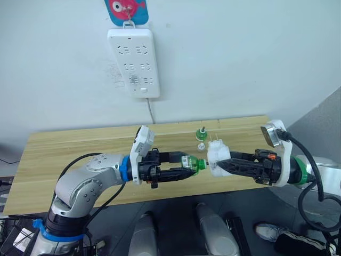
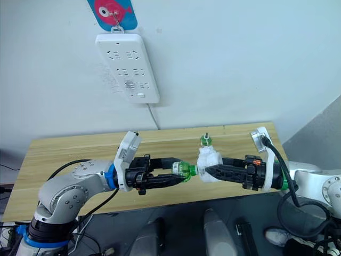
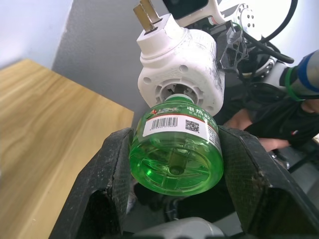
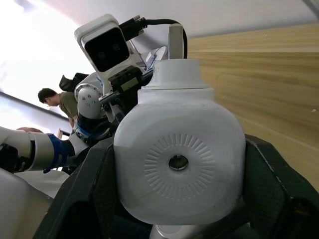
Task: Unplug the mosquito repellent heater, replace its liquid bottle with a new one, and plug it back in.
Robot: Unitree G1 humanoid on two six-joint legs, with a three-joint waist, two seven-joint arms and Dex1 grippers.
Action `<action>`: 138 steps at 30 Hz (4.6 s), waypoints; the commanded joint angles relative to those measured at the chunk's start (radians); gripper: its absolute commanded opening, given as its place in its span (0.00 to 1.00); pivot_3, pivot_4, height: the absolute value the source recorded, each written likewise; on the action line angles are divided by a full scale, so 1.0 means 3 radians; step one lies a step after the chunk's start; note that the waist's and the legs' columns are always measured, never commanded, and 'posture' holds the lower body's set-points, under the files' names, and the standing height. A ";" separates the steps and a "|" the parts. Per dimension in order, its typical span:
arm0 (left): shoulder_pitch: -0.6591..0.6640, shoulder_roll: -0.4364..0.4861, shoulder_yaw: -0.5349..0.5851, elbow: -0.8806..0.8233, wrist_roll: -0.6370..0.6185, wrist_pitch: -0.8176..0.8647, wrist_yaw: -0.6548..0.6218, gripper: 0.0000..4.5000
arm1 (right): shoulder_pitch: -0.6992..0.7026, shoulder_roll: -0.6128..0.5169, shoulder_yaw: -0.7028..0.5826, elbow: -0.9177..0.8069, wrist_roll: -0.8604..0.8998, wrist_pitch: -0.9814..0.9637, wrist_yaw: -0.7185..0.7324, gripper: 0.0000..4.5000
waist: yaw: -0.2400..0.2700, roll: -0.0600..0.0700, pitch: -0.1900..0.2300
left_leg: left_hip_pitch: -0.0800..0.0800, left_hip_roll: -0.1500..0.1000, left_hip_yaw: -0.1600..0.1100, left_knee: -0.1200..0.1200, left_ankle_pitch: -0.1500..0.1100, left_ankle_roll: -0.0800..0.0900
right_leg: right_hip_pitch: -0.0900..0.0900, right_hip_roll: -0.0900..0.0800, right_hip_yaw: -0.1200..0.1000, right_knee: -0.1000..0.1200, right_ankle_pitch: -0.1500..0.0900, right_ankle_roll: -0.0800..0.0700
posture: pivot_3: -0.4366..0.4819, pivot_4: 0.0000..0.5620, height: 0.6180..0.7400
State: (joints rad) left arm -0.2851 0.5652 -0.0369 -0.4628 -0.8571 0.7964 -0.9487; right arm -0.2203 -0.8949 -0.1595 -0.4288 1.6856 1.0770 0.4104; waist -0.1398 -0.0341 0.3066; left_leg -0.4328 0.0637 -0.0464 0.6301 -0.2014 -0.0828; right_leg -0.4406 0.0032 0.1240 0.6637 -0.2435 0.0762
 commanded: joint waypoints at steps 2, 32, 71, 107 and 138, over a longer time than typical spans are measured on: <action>-0.0051 -0.0153 -0.0142 -0.0127 0.0071 -0.0216 -0.0027 0.52 | -0.0023 0.0055 0.0106 -0.0242 0.0337 -0.0042 -0.0076 0.66 | 0.0000 0.0000 0.0000 | 0.0000 0.0000 0.0000 0.0000 0.0000 0.0000 | 0.0001 0.0000 0.0000 0.0000 0.0000 0.0000 | 0.25 0.52 1.00; -0.0050 -0.0266 0.0087 -0.0103 -0.0150 -0.0131 0.0204 0.52 | 0.0062 0.0003 0.0041 0.0004 0.0546 -0.0142 -0.0286 0.66 | 0.0002 0.0000 0.0000 | 0.0000 0.0000 -0.0001 0.0002 0.0000 0.0000 | 0.0001 0.0000 0.0000 0.0001 0.0001 0.0001 | 0.26 0.51 1.00; -0.0031 -0.0174 0.0047 -0.0332 -0.0689 0.0283 0.0170 0.52 | 0.0049 0.0025 0.0088 0.0040 0.0712 -0.0160 -0.0410 0.66 | 0.0003 0.0000 0.0000 | 0.0000 0.0000 -0.0001 0.0002 0.0000 0.0000 | 0.0002 0.0000 0.0000 0.0001 0.0001 0.0001 | 0.26 0.52 1.00; -0.0127 -0.0235 -0.0183 -0.0037 0.0200 -0.0524 -0.0060 0.52 | 0.0033 -0.0156 0.0136 -0.0064 0.0955 -0.0101 -0.0241 0.66 | 0.0005 -0.0001 -0.0001 | 0.0000 -0.0001 -0.0001 0.0002 0.0000 0.0000 | 0.0003 0.0000 0.0000 0.0000 0.0001 0.0001 | 0.26 0.50 1.00; -0.0184 -0.0626 -0.0455 0.0312 0.1211 -0.1793 -0.0101 0.52 | -0.0025 -0.0301 0.0303 -0.0419 0.0515 0.0002 0.0000 1.00 | 0.0010 0.0000 -0.0001 | 0.0000 -0.0001 -0.0002 0.0007 0.0000 0.0000 | 0.0005 0.0000 0.0000 0.0001 0.0002 0.0003 | 0.26 0.50 1.00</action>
State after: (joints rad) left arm -0.3379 0.3878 -0.1785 -0.3427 -0.4866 0.2830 -0.9875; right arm -0.2246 -0.9740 -0.0558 -0.5104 1.8543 1.0765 0.3783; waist -0.1369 -0.0342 0.3062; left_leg -0.4328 0.0634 -0.0469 0.6321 -0.2013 -0.0828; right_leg -0.4391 0.0033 0.1242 0.6641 -0.2430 0.0770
